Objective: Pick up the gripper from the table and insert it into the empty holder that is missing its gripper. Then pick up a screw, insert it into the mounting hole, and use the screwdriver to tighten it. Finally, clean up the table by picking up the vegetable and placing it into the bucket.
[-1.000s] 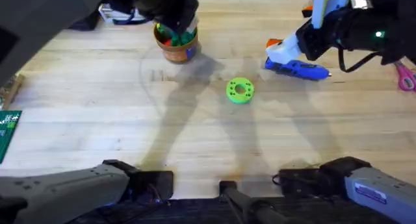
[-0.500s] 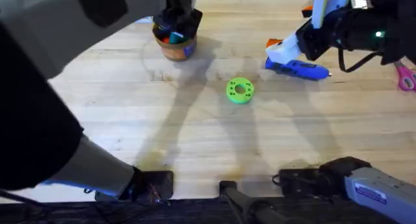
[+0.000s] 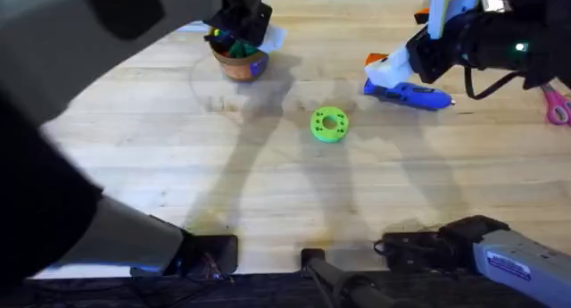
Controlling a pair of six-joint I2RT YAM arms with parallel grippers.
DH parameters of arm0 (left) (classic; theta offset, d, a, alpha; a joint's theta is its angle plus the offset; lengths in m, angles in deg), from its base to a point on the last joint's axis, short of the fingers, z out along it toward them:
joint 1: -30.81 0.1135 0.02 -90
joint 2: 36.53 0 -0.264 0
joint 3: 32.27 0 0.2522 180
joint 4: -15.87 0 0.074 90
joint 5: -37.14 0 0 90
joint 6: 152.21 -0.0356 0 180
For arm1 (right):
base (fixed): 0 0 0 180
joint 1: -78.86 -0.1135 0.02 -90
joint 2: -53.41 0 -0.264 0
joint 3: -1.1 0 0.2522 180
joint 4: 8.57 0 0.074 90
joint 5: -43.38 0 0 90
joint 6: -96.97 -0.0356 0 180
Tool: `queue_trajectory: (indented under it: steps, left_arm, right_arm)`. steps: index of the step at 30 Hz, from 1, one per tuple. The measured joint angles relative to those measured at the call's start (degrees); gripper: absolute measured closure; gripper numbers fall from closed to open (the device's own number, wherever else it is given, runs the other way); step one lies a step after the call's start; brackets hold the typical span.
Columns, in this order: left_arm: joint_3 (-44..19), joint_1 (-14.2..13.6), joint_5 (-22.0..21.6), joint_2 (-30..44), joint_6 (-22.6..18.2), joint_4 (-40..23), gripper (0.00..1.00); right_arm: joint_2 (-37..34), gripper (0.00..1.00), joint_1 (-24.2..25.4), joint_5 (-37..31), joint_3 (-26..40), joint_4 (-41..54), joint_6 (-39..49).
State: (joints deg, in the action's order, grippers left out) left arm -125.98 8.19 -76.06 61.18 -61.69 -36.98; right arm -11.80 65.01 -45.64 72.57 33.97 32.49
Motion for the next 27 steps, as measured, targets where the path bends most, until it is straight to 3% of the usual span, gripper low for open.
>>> queue_trajectory:
  steps: [6,9,14,18,21,27]
  left_arm:
    - [-0.26,0.0,0.98,-10.28,0.02,-9.45,0.015]
    - [-0.76,0.05,5.68,-17.07,-1.57,-15.67,0.015]
    - [-1.35,0.04,22.58,-26.73,-12.76,-29.45,0.015]
    - [-1.35,-0.01,33.04,-31.12,-22.64,-37.02,0.015]
    - [-1.35,-0.02,36.66,-33.23,-27.47,-38.27,0.015]
    - [-1.35,-0.02,39.05,-33.74,-31.29,-38.31,0.014]
  right_arm:
    - [0.0,0.007,-0.02,0.0,0.0,0.02,-0.17]
    - [0.64,0.007,-0.64,-0.02,0.0,0.11,-2.49]
    - [6.08,0.007,-2.87,1.79,0.0,0.14,-8.87]
    - [11.42,0.007,-3.78,5.69,0.0,0.09,-11.88]
    - [14.32,0.007,-3.78,7.56,0.0,0.11,-13.43]
    - [17.15,0.007,-3.78,9.05,0.0,0.11,-14.83]
